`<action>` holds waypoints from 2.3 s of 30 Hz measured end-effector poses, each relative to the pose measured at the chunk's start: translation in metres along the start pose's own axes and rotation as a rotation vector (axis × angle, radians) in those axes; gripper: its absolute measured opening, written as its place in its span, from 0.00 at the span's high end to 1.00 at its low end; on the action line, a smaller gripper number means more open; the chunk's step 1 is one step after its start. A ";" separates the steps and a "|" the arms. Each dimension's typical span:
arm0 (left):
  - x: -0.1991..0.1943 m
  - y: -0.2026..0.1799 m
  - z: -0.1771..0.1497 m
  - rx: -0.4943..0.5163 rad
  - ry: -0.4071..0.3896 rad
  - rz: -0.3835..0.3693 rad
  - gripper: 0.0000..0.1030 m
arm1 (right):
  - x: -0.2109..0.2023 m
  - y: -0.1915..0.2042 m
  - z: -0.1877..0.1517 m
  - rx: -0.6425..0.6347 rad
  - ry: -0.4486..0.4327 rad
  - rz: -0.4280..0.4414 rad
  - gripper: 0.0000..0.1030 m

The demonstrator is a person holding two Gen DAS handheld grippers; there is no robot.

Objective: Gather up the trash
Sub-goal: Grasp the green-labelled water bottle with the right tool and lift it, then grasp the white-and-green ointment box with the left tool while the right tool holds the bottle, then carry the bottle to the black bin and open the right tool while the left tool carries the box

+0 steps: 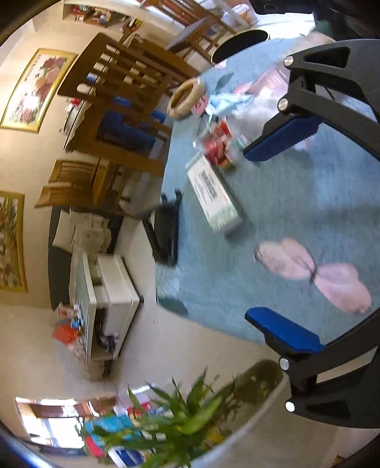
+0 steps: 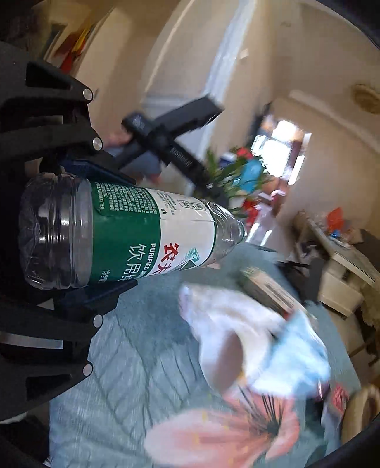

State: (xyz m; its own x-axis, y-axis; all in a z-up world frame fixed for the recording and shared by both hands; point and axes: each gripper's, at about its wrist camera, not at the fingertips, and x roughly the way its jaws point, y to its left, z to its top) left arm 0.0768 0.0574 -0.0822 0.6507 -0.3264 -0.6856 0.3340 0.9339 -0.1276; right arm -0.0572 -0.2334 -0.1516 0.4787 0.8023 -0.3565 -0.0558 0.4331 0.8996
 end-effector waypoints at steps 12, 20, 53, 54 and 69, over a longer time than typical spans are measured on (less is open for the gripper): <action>0.107 -0.066 0.050 0.434 0.127 -0.067 0.03 | -0.182 -0.052 0.030 0.065 -0.451 -0.002 0.41; 0.178 -0.077 0.036 0.693 0.275 -0.120 0.03 | -0.203 -0.078 0.024 0.121 -0.524 -0.058 0.41; 0.056 -0.331 0.015 0.482 -0.064 -0.342 0.55 | -0.308 -0.130 0.008 0.210 -0.732 -0.477 0.40; 0.064 -0.351 0.007 0.492 -0.047 -0.362 0.55 | -0.311 -0.132 0.010 0.212 -0.723 -0.501 0.40; 0.120 -0.486 -0.031 0.651 0.080 -0.398 0.55 | -0.332 -0.225 0.061 0.419 -0.641 -0.634 0.13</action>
State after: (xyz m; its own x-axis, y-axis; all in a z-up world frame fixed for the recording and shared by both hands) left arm -0.0287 -0.4311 -0.1243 0.3541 -0.5851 -0.7296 0.8831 0.4660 0.0550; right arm -0.1506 -0.6223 -0.2199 0.7031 0.0454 -0.7096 0.6289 0.4260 0.6504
